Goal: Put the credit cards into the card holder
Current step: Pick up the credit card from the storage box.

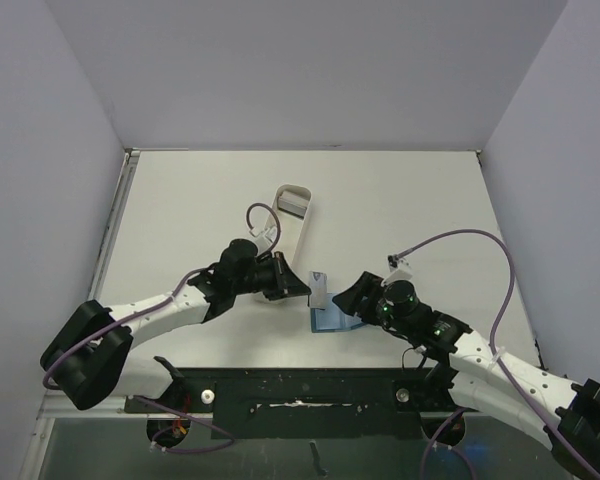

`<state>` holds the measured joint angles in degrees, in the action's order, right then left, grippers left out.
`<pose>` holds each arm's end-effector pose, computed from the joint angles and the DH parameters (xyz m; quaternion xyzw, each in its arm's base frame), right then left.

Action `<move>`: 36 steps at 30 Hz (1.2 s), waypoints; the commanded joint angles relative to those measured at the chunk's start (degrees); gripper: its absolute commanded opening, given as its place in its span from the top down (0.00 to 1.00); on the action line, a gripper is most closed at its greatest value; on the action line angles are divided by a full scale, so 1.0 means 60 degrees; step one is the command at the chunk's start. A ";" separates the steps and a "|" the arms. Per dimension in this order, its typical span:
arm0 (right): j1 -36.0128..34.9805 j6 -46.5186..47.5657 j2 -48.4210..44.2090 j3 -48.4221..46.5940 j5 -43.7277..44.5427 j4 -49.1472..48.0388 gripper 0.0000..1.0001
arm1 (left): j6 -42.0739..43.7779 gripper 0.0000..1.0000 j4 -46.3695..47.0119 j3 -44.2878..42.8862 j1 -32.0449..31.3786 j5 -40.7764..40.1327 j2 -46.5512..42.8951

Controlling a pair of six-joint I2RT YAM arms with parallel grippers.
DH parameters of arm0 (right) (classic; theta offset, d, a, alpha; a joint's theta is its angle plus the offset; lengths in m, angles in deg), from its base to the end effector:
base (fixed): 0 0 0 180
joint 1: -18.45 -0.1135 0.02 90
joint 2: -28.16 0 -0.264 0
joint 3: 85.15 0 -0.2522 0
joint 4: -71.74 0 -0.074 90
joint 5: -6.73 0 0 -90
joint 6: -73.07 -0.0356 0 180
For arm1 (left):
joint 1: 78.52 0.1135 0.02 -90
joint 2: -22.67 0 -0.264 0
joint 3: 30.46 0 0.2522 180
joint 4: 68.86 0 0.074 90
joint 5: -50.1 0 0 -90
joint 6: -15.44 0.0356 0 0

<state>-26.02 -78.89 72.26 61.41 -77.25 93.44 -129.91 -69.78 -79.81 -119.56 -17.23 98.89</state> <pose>0.1244 0.1169 0.1920 0.1580 0.8609 0.3580 0.3251 0.1996 -0.1920 0.2061 -0.0038 0.8456 -0.4898 0.2122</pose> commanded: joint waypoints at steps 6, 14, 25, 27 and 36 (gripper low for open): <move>0.0409 -0.0102 -0.0050 0.0228 -0.0945 -0.1726 0.35 | -0.0661 1.00 0.2178 0.0332 -0.0176 0.0930 0.0245; 0.0612 -0.0357 -0.0215 0.0559 -0.1767 -0.3040 0.32 | -0.1328 1.00 0.3306 0.0817 -0.0290 0.1189 -0.0015; 0.0728 -0.0715 -0.0011 0.1004 -0.2280 -0.4019 0.41 | -0.1943 1.00 0.4513 0.1326 -0.0426 0.1374 0.0212; 0.0759 -0.0732 -0.0049 0.1050 -0.2293 -0.4019 0.45 | -0.2047 1.00 0.4739 0.1431 -0.0426 0.1401 0.0249; 0.0819 -0.0805 -0.0055 0.1236 -0.2500 -0.4509 0.72 | -0.2215 1.00 0.5038 0.1565 -0.0426 0.1417 0.0411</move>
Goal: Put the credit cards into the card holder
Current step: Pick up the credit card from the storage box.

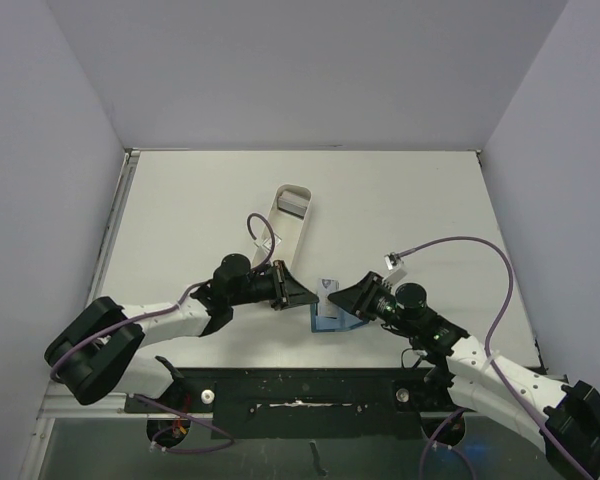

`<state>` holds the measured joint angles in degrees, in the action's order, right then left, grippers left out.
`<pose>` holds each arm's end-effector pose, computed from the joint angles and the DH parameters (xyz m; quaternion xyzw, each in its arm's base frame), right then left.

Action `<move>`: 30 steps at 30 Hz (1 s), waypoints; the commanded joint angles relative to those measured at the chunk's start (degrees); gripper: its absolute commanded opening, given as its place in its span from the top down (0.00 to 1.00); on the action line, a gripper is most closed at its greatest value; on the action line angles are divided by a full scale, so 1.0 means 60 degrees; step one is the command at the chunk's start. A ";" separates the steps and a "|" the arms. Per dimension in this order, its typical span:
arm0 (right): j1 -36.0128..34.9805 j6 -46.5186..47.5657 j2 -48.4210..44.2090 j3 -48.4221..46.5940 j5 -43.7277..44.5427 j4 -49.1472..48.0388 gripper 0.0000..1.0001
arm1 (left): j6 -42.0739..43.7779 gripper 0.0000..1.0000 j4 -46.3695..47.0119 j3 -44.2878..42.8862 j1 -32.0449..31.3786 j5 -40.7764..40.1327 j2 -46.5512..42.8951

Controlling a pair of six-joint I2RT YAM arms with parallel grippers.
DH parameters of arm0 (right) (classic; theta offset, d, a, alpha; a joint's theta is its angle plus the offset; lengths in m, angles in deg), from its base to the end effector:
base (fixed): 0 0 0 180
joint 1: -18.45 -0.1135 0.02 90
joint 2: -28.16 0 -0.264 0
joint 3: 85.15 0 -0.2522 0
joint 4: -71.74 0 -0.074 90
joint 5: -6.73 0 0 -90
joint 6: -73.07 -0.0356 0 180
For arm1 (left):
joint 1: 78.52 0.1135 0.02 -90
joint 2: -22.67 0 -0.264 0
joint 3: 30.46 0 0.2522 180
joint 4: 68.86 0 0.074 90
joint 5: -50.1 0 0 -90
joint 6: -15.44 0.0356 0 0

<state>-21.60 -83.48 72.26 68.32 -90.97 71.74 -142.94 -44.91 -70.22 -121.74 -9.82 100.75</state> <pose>0.1309 0.1163 0.1881 0.1459 0.7926 0.5050 0.3089 0.1808 -0.1944 0.1894 -0.0109 0.7793 -0.6050 0.1633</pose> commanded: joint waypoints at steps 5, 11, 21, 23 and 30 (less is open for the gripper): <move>0.0098 -0.0084 -0.0158 0.0157 -0.0250 -0.0930 0.90 | -0.0098 0.96 0.0934 -0.0018 -0.0073 0.0178 0.0106; 0.0151 -0.0214 -0.0478 0.0214 -0.0180 -0.0781 0.96 | -0.0131 1.00 0.0962 0.0008 -0.0064 0.0211 -0.0021; 0.0315 -0.0305 -0.1227 0.0467 -0.0503 -0.0461 0.92 | -0.0015 1.00 0.0548 0.0129 -0.0018 0.0112 -0.0807; 0.0322 -0.0324 -0.1300 0.0501 -0.0555 -0.0461 0.90 | 0.0000 1.00 0.0503 0.0143 -0.0018 0.0113 -0.0960; 0.0362 -0.0348 -0.1533 0.0587 -0.0820 -0.0523 0.90 | 0.0120 1.00 0.0151 0.0242 0.0024 0.0112 -0.1518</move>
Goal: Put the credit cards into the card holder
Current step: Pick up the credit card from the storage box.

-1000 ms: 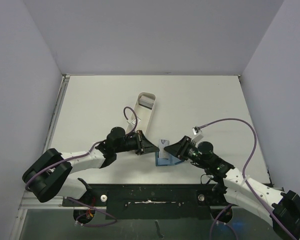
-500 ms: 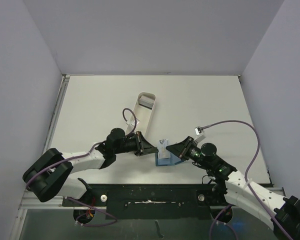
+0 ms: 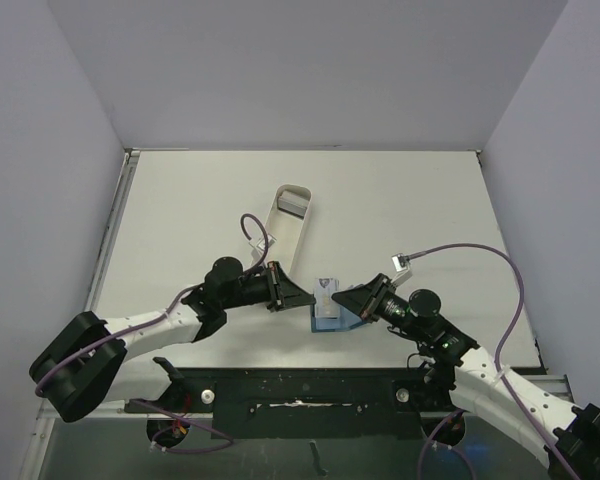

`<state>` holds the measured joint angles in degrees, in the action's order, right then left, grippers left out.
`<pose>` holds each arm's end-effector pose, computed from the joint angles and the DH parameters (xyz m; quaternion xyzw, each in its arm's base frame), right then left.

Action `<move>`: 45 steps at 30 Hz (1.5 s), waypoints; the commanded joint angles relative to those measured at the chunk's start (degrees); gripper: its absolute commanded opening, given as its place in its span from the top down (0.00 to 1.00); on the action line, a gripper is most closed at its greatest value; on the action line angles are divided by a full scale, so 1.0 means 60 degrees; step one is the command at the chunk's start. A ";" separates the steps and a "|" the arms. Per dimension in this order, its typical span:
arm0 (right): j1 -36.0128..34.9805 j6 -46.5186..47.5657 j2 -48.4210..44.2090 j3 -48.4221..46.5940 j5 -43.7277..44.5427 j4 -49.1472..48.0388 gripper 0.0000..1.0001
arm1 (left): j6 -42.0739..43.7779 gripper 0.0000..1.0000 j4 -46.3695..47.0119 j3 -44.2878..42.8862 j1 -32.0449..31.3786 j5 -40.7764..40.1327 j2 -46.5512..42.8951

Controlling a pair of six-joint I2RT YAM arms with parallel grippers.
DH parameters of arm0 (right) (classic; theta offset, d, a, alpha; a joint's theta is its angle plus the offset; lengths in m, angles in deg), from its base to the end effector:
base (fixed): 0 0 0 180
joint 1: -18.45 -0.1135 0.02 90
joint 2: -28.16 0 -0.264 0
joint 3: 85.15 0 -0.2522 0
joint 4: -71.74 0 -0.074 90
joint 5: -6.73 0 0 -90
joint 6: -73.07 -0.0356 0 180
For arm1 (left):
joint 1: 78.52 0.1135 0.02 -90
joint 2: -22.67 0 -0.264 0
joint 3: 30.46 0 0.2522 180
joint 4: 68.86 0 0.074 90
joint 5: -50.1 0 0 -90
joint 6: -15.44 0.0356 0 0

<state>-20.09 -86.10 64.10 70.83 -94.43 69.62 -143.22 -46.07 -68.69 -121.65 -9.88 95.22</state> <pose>0.1211 0.1053 0.1978 0.1407 0.7508 0.5616 0.3181 0.1716 -0.1852 0.2022 -0.0055 0.7658 -0.6183 0.1765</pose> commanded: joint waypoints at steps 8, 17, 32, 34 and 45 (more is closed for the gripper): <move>0.0133 0.0073 -0.0429 0.0274 -0.0606 -0.0432 0.93 | 0.0271 1.00 0.0148 0.0006 0.0033 0.0311 -0.0979; 0.0199 0.0162 -0.0611 0.0260 -0.0910 -0.0429 0.91 | 0.0093 1.00 0.0361 0.0064 0.0085 0.0548 -0.1243; 0.0387 0.0230 -0.0937 0.0223 -0.1501 -0.0517 0.91 | -0.0208 1.00 0.0868 0.0079 0.0173 0.1054 -0.1283; 0.0414 0.0286 -0.0990 0.0159 -0.1509 -0.0380 0.90 | -0.0241 1.00 0.0865 0.0093 0.0173 0.0987 -0.1343; 0.0535 0.0323 -0.1123 0.0152 -0.1721 -0.0245 0.93 | -0.0300 1.00 0.0825 0.0156 0.0244 0.0969 -0.1552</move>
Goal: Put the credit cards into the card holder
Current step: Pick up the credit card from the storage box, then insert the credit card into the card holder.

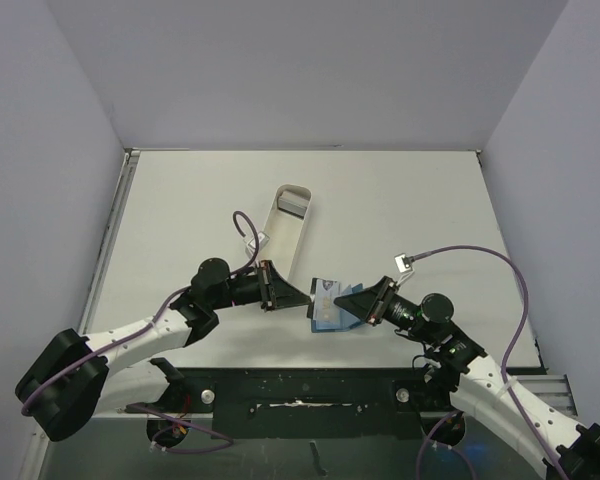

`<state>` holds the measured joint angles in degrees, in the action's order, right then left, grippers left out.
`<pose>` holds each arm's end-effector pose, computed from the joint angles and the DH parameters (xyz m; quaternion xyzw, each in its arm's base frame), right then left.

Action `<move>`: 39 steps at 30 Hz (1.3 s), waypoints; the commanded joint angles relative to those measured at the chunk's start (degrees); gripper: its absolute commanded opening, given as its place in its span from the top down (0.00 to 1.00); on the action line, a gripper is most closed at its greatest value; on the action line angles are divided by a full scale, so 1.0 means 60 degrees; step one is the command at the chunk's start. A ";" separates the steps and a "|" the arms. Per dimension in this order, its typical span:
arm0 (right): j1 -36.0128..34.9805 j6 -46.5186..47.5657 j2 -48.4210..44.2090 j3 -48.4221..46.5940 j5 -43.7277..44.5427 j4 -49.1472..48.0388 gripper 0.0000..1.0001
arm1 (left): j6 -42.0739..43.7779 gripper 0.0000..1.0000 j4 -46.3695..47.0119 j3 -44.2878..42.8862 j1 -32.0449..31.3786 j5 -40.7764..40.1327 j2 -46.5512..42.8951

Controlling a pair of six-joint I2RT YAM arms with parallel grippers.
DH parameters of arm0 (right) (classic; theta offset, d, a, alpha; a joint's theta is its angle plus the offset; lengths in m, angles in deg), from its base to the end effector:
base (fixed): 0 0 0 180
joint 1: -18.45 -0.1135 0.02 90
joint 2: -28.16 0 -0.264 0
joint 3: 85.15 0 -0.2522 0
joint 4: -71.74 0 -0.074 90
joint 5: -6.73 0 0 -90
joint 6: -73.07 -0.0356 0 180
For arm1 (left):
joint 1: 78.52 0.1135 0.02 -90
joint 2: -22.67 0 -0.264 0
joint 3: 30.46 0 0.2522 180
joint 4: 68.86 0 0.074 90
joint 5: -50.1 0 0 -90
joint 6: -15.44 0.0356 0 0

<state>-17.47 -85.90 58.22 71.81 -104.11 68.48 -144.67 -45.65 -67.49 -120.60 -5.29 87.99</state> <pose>0.1131 0.0976 0.2079 0.0857 0.7234 0.6134 0.3051 0.1607 -0.1723 0.2247 0.0243 0.7320 -0.6573 0.1774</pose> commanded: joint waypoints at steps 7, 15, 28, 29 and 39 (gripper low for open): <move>0.0127 0.0307 -0.0205 -0.0120 -0.0128 -0.0012 0.97 | -0.0032 1.00 0.0507 -0.0083 0.0092 0.0135 -0.0381; 0.0186 0.0782 -0.0658 -0.0235 0.0140 0.1414 1.00 | 0.0776 1.00 -0.1948 -0.0074 0.0757 -0.0903 -0.1180; 0.0201 0.2485 0.0415 -0.1623 0.2284 0.5000 1.00 | 0.1115 1.00 -0.3529 -0.0383 0.0734 -0.2110 -0.1124; 0.0205 0.2570 0.0531 -0.1761 0.2453 0.5175 1.00 | 0.1092 1.00 -0.3482 -0.0397 0.0633 -0.2195 -0.0985; 0.0208 0.3015 0.0815 -0.2422 0.3956 0.6227 1.00 | 0.0930 1.00 -0.2711 -0.1120 -0.0240 -0.2820 0.0862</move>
<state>-16.73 -70.19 63.36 60.73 -86.25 103.63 -139.14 -66.98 -68.86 -120.41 -20.07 89.82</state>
